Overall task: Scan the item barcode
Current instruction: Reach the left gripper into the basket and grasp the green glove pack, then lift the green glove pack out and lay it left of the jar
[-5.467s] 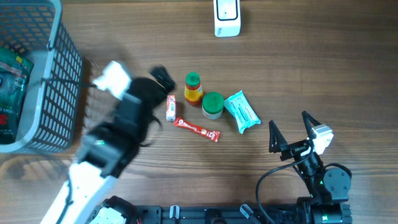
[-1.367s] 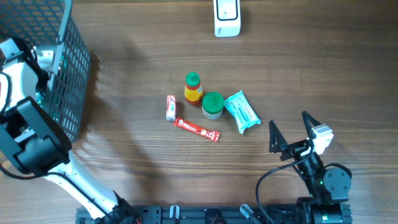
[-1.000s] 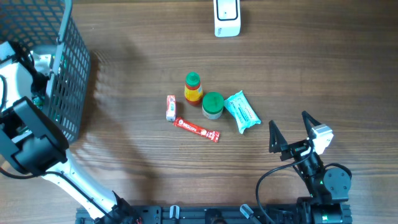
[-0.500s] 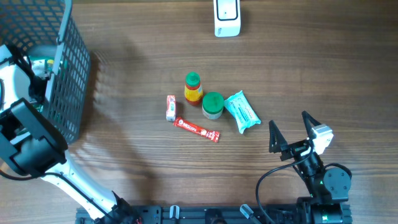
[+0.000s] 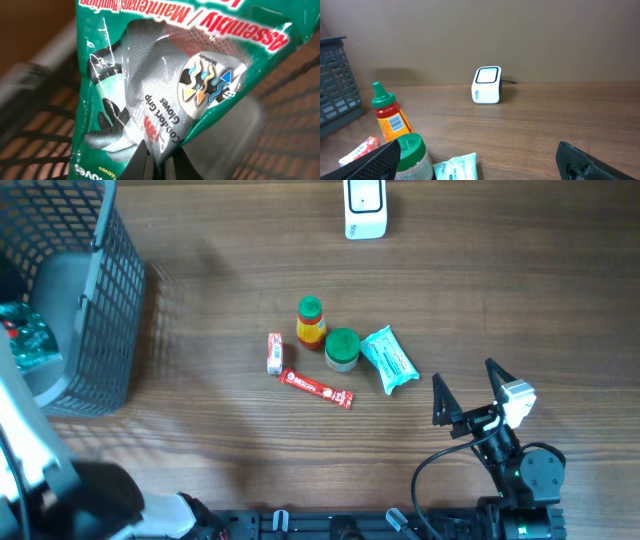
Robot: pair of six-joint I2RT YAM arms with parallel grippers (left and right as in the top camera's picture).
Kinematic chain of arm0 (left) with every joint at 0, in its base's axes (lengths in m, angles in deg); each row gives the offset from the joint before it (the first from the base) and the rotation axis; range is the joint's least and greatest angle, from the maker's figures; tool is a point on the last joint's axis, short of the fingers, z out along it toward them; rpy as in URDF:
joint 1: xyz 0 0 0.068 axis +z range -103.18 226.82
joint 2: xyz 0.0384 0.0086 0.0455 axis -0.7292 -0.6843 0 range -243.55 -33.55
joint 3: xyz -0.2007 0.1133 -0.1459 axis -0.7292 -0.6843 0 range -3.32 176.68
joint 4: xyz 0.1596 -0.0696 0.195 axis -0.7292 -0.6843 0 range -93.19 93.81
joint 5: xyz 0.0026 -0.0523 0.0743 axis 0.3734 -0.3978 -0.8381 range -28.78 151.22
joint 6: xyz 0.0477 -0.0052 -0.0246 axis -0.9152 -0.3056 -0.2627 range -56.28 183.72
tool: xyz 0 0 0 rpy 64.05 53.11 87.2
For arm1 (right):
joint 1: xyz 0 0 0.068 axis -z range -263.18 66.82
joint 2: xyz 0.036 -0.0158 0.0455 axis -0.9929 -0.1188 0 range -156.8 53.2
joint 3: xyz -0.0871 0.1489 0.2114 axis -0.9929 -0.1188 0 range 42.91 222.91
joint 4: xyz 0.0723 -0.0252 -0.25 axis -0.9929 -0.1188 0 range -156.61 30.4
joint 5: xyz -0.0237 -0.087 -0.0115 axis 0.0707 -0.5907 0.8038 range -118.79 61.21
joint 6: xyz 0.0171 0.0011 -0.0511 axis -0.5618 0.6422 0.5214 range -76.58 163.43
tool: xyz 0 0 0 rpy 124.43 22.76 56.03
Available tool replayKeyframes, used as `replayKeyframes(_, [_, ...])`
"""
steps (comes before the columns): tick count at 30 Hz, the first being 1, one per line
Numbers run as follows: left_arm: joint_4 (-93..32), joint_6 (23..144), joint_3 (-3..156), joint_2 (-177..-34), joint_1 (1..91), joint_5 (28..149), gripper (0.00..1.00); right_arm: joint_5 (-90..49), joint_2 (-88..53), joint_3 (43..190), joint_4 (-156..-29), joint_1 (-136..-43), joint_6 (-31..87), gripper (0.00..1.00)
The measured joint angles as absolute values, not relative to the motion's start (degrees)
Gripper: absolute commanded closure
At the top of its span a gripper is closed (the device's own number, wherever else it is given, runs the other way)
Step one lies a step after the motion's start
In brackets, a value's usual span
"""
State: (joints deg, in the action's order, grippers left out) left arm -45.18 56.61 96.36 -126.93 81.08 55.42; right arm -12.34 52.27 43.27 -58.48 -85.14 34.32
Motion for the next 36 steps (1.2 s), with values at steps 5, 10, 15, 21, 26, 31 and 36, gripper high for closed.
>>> replayKeyframes(5, [-43.39,63.1,96.4,-115.61,81.12,57.08,0.96,-12.34,52.27,43.27,-58.5,-85.14,34.32,0.0])
replayKeyframes(10, [-43.59,65.18,96.4,-105.58,79.85,68.73,0.96,-12.34,52.27,43.27,-58.5,-85.14,34.32,0.0])
replayKeyframes(15, [-46.45,69.29,96.49,-100.58,70.46,77.56,0.96,-12.34,52.27,43.27,-58.48,-85.14,34.32,0.0])
replayKeyframes(21, [-53.71,70.95,96.51,-101.78,56.01,79.61,0.96,-12.34,52.27,43.27,-58.48,-85.14,34.32,0.0])
replayKeyframes(26, [-62.8,72.56,96.55,-105.62,47.22,75.5,0.96,-12.34,52.27,43.27,-58.48,-85.14,34.32,0.0])
replayKeyframes(31, [-64.24,79.62,93.73,-112.97,43.22,70.15,0.96,-12.34,52.27,43.27,-58.48,-85.14,34.32,0.0])
replayKeyframes(36, [-59.21,84.15,86.39,-119.31,38.06,68.88,0.96,-12.34,52.27,43.27,-58.5,-85.14,34.32,0.0])
